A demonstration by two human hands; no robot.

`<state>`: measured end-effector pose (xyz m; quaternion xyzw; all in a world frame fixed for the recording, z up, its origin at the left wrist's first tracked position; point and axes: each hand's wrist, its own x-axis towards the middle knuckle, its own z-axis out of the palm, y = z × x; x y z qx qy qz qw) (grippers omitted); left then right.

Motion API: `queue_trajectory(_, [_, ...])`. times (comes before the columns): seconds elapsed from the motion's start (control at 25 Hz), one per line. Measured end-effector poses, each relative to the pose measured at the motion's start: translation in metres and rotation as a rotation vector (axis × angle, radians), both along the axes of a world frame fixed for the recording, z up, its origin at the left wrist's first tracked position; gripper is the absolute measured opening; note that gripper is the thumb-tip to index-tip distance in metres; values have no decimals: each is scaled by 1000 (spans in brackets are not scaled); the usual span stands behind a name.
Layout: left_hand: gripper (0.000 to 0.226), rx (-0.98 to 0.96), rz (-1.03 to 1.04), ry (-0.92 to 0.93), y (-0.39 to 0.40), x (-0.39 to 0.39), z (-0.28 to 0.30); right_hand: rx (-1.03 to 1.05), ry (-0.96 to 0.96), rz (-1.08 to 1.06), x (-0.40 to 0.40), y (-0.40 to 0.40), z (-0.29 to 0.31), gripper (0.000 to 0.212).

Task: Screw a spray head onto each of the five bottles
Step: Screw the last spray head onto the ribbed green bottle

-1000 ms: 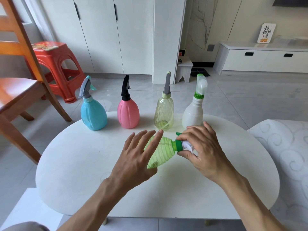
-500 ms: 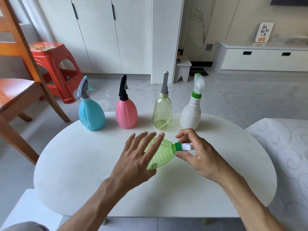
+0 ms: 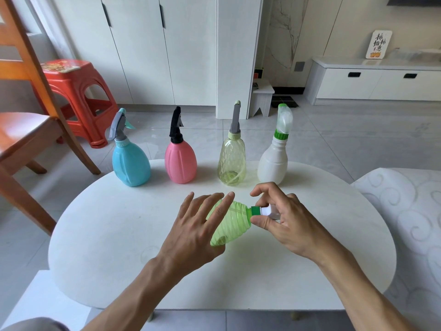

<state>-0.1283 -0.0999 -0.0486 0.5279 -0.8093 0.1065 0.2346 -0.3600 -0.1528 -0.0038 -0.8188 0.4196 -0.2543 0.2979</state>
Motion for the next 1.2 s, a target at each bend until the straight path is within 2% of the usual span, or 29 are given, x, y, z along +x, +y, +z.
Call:
queue_trajectory(0.24, [112, -65, 37, -27, -1, -3, -5, 46, -90, -54, 1, -2, 2, 41])
queue_trajectory(0.32, [111, -79, 87, -38, -3, -6, -3, -41, -121, -152, 7, 1, -1, 44])
queue_trajectory(0.4, [109, -37, 143, 66, -4, -11, 1, -107, -194, -263, 14, 4, -3, 48])
queue_trajectory(0.48, [109, 209, 178, 407, -5, -13, 10, 27, -409, -355, 14, -1, 2, 45])
queue_trajectory(0.56, [104, 651, 138, 840, -6, -9, 21, 282, -764, -424, 2, -12, 10, 27])
queue_trajectory(0.6, [96, 825, 87, 997, -7, -7, 24, 439, -922, -437, -5, -17, 12, 19])
queue_trajectory(0.64, [87, 932, 30, 1090, -6, -6, 24, 581, -1011, -437, -9, -18, 12, 19])
queue_trajectory(0.72, [72, 1025, -100, 1159, -4, -8, 26, 769, -1000, -356, -6, -16, 5, 22])
queue_trajectory(0.8, [67, 1109, -241, 1254, -3, -10, 27, 873, -1014, -152, 2, -11, -1, 27])
queue_trajectory(0.92, [75, 1342, -421, 1536, -1, -3, 26, 935, -1147, 175, 6, -8, 1, 55])
queue_trajectory(1.0, [89, 1478, -455, 1601, 2, -1, 24, 941, -1221, 322, 7, -5, 1, 62])
queue_trajectory(1.04, [89, 1509, -462, 1599, 4, -3, 23, 919, -1242, 345, 9, -4, -1, 65])
queue_trajectory(1.12, [68, 1441, -381, 1618, 4, -9, 24, 848, -1254, 241, 15, -1, -1, 63])
queue_trajectory(1.2, [54, 1158, -139, 1509, -1, -13, 28, 729, -1200, -30, 18, 0, 1, 53])
